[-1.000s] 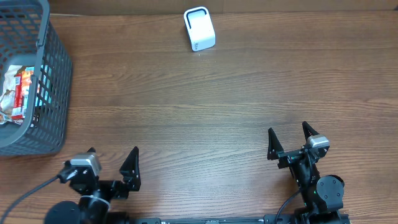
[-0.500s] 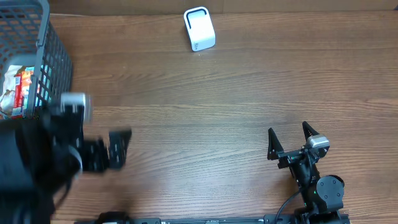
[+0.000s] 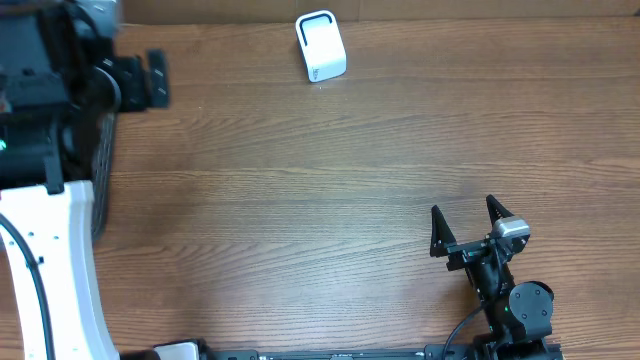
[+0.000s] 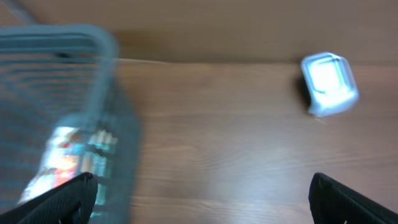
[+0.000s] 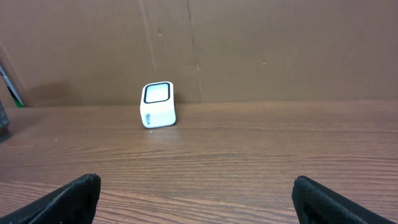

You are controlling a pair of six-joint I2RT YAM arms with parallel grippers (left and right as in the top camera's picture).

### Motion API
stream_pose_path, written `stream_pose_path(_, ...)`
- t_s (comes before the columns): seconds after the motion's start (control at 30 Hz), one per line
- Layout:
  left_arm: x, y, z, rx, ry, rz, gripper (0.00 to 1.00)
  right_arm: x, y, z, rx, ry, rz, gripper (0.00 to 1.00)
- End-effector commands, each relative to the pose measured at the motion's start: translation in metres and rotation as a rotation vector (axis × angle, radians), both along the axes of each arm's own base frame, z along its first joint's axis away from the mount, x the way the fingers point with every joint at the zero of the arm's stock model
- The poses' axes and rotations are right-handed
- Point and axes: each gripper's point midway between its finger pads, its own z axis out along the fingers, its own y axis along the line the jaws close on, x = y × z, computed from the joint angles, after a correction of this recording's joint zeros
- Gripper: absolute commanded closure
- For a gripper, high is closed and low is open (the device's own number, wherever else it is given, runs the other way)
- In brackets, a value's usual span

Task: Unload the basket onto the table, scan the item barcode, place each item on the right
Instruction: 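Move the left gripper left into the grey basket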

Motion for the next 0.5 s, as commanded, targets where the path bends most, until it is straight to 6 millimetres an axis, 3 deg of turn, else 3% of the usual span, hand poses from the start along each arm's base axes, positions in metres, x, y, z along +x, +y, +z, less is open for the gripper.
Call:
stream_pose_path(0.0, 0.004, 0.063, 0.0, 0.094, 0.004, 0.157, 0.0, 0.001, -0.002, -0.003, -0.003, 0.0, -0.009, 0.0)
stream_pose_path(0.17, -0.006, 0.136, -0.024, 0.098, 0.076, 0.285, 0.01, 0.001, -0.002, -0.003, -0.003, 0.0, -0.009, 0.0)
stream_pose_path(0.47, -0.029, 0.215, -0.059, -0.063, 0.088, 0.267, 0.0, 0.001, -0.002, -0.003, -0.003, 0.0, -0.009, 0.0)
